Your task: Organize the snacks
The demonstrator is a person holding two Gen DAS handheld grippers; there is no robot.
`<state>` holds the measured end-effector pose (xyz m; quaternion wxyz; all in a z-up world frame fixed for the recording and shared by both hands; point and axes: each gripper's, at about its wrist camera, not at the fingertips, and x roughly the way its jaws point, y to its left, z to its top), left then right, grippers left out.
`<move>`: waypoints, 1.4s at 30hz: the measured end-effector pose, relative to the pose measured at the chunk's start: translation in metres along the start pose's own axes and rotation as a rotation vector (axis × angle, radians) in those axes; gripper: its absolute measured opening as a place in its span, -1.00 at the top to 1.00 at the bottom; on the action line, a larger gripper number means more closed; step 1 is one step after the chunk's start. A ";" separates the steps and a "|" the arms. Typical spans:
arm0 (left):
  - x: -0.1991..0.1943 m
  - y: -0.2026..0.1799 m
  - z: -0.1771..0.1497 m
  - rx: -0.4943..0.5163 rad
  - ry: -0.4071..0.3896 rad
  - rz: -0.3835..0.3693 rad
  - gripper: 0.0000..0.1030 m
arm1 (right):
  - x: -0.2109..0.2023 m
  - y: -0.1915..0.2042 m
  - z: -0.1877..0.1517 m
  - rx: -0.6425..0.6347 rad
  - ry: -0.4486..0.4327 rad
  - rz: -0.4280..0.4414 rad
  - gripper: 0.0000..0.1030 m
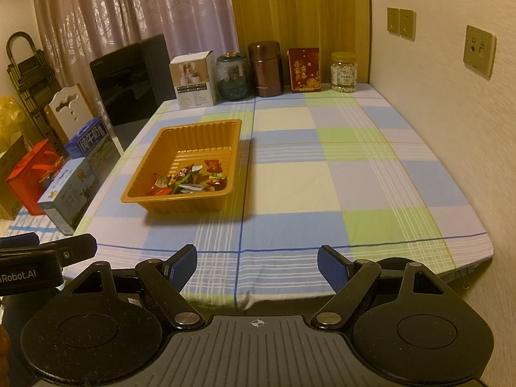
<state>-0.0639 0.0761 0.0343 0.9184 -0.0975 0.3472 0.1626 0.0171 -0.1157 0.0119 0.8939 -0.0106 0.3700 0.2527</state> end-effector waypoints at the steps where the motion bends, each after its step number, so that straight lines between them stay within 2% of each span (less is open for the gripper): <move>1: 0.000 0.000 0.000 0.000 0.000 0.000 -1.00 | 0.000 0.000 0.000 0.000 0.000 0.000 -0.58; 34: 0.001 0.000 -0.001 -0.002 0.002 -0.002 -1.00 | 0.000 0.000 0.000 0.001 0.001 -0.001 -0.58; 42: 0.000 -0.001 -0.004 -0.009 -0.028 -0.009 -1.00 | 0.000 0.000 0.000 0.001 0.000 -0.001 -0.58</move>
